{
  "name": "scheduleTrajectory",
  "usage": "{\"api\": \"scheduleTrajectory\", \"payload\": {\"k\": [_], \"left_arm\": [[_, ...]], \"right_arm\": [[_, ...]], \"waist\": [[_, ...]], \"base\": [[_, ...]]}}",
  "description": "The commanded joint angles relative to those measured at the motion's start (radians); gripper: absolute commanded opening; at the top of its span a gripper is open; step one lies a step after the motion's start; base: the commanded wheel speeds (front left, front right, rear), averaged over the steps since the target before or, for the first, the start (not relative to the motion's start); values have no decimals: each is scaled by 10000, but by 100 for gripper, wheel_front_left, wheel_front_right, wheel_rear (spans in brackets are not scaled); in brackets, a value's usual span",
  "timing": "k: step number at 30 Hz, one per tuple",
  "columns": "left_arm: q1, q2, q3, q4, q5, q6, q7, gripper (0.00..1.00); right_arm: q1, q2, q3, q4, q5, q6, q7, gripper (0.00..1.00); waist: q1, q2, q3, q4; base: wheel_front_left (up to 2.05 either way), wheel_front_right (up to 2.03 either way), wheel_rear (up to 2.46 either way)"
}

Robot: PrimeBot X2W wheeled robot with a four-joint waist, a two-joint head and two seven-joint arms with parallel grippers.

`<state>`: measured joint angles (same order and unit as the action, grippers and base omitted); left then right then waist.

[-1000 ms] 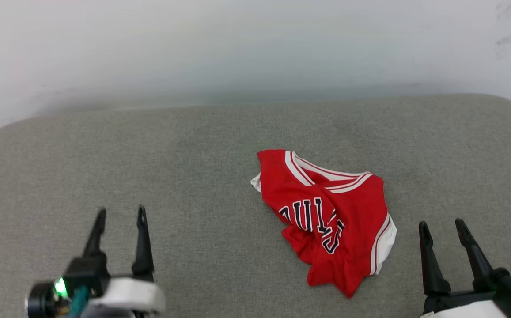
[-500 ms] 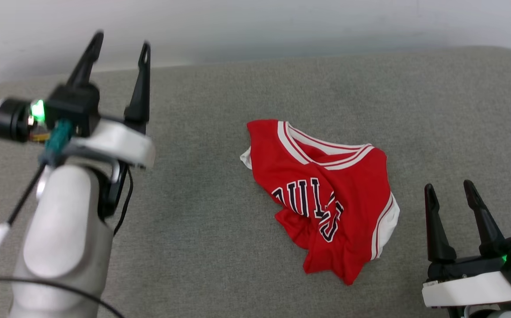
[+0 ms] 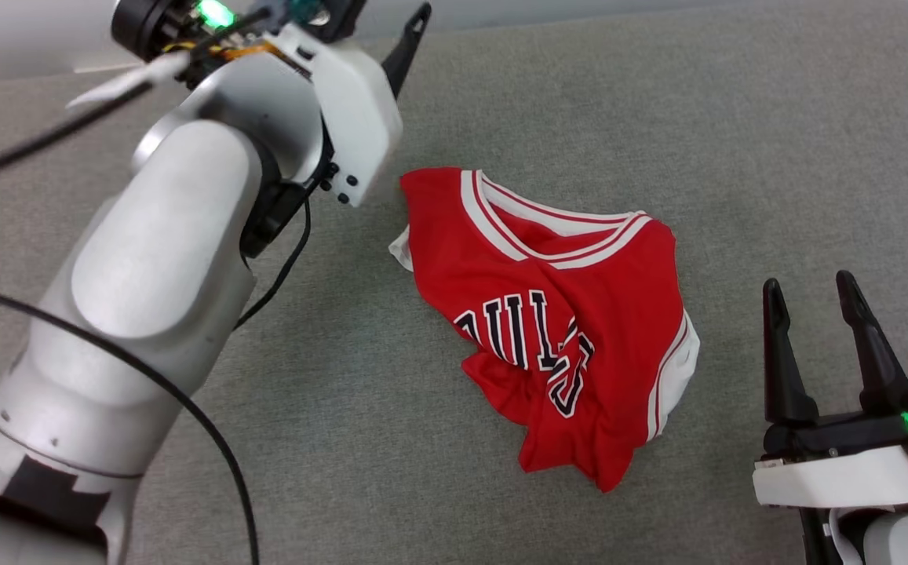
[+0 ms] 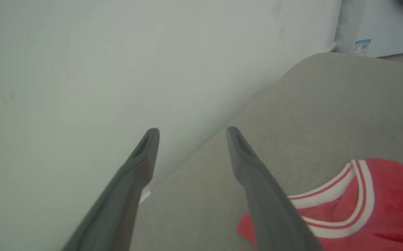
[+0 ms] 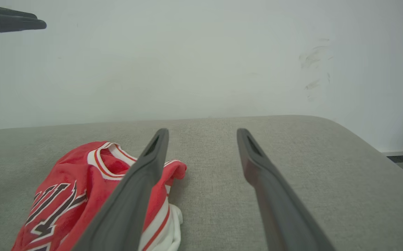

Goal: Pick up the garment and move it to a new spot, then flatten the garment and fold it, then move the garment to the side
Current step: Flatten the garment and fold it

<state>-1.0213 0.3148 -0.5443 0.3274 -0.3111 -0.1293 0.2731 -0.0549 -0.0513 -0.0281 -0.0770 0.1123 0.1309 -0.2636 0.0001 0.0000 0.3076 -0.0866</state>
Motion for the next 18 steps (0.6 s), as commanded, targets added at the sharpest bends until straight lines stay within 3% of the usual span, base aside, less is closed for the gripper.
{"api": "scheduleTrajectory", "payload": {"k": [1, 4, 5, 6, 9, 18], "left_arm": [[-488, 328, -682, 74, -546, 7, 609, 100], [-1030, 790, -2066, 175, -1789, 5, 2078, 100], [-1030, 790, -2066, 175, -1789, 5, 2078, 100], [-1419, 1094, -2815, 126, -2654, 5, 3033, 100], [-1822, 1467, -3768, 111, -3726, 4, 4207, 100], [-2405, 2006, -5580, 405, -5388, 3, 6009, 100]], "right_arm": [[-214, 20, 19, -58, -3, -3, -17, 100], [-334, 18, 18, -96, 36, -3, -18, 100], [-334, 18, 18, -96, 36, -3, -18, 100], [-375, 17, 22, -128, 33, -3, -18, 100], [-519, 17, 32, -169, 41, -3, -17, 100], [-839, 18, 93, -233, 95, -3, -17, 100]], "waist": [[-1, 0, 206, -170], [-1, 0, 392, -318], [-1, 0, 392, -318], [-1, 0, 537, -400], [-1, 0, 770, -529], [-1, 0, 1415, -810]], "base": [[0, 0, 0], [0, 0, 0], [0, 0, 0], [0, 0, 0], [0, 0, 0], [0, 0, 0]]}}
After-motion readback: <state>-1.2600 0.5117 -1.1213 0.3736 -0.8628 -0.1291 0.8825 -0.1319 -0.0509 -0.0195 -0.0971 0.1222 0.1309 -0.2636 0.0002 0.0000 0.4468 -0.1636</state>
